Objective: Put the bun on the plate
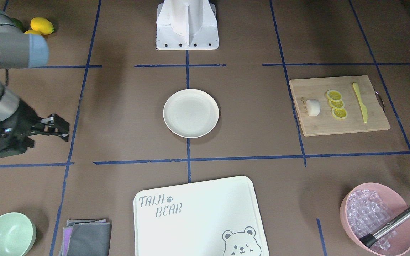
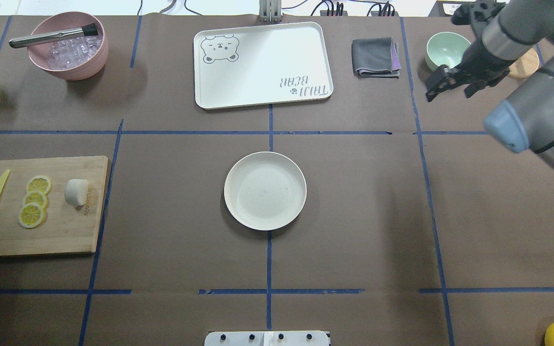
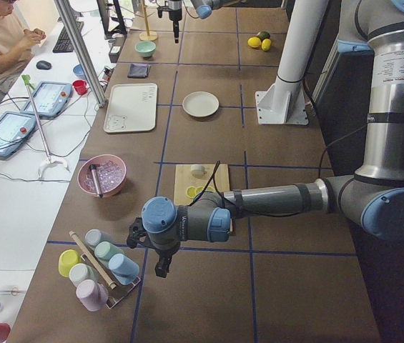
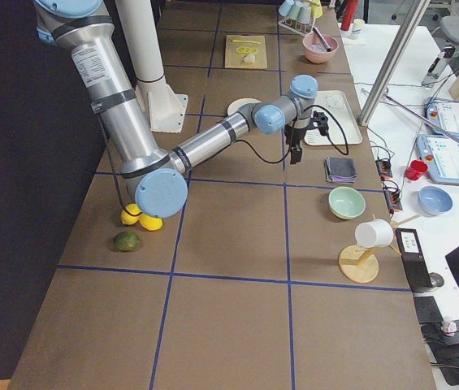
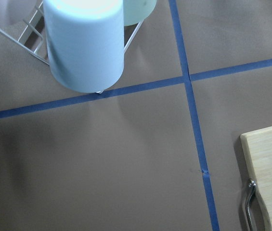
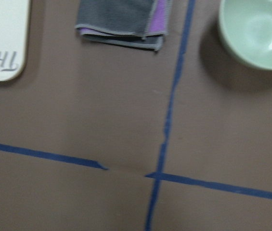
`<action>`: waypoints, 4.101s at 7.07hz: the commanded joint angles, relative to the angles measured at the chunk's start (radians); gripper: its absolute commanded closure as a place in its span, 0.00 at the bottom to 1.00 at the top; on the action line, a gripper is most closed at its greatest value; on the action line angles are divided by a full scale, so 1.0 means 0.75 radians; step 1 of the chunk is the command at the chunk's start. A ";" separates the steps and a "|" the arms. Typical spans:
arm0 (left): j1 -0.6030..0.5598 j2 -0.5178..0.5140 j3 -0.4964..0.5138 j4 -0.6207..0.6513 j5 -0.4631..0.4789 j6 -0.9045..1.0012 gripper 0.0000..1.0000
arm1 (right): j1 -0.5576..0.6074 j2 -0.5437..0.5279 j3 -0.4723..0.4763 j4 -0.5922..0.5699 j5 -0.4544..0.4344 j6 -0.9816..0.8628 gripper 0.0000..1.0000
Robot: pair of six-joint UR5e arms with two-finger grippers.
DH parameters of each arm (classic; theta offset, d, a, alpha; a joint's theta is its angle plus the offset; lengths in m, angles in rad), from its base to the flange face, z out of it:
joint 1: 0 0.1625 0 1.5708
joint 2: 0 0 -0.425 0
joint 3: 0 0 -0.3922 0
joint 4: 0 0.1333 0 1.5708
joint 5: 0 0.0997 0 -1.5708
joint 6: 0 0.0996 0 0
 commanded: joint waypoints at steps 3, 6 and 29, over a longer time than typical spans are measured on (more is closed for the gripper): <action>0.016 -0.078 -0.036 0.217 -0.008 -0.001 0.00 | 0.437 -0.298 -0.017 -0.144 0.024 -0.810 0.00; 0.032 -0.139 -0.089 0.240 -0.055 -0.214 0.00 | 0.626 -0.597 -0.011 -0.128 0.008 -0.961 0.00; 1.316 -0.786 -0.472 0.265 0.500 -1.990 0.72 | 0.631 -0.628 0.016 -0.128 0.008 -0.898 0.00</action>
